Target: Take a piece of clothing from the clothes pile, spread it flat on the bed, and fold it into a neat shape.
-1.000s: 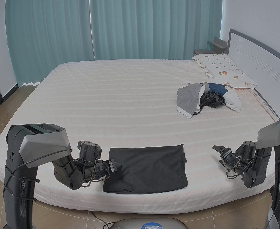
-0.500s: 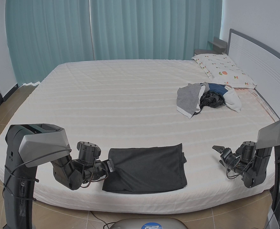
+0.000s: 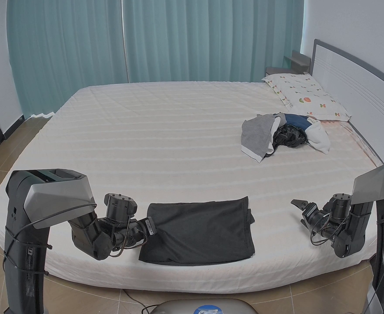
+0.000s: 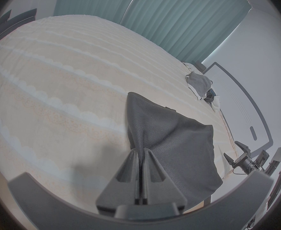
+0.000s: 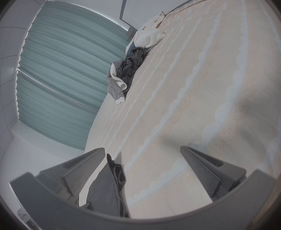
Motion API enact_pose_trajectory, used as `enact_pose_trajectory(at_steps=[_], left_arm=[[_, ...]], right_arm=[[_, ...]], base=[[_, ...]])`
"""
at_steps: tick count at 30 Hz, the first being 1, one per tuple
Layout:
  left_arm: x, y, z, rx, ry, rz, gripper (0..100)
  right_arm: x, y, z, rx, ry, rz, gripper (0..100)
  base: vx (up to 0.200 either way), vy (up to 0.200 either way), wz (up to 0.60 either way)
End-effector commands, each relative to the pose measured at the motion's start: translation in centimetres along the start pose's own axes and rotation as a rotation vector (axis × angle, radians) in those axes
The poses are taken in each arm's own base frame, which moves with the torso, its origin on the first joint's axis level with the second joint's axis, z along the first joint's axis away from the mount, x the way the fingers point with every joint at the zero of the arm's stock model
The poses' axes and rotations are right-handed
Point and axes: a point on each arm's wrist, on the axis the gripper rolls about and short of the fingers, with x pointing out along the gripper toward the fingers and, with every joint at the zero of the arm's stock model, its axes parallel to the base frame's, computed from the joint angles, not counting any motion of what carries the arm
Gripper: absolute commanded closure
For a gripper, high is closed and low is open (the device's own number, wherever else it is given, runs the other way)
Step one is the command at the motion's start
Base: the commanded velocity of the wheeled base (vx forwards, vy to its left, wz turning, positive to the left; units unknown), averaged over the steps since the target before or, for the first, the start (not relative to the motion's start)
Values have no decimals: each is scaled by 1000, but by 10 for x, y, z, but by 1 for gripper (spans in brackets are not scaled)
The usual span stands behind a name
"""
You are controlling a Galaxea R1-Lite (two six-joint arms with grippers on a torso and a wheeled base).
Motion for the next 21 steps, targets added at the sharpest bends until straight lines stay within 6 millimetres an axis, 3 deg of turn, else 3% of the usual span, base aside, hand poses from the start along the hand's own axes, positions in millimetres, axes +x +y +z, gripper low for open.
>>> enact_pose_trajectory(at_steps=[1,21], left_arm=[[-1,1,1,-4,-5,1,100],[-12,3,5,-65,-12,9,100]], right_arm=[[0,0,1,-1,-8,9,0],[0,1,1,-2,-7,11,0]], base=[[0,200,0],[0,200,0]])
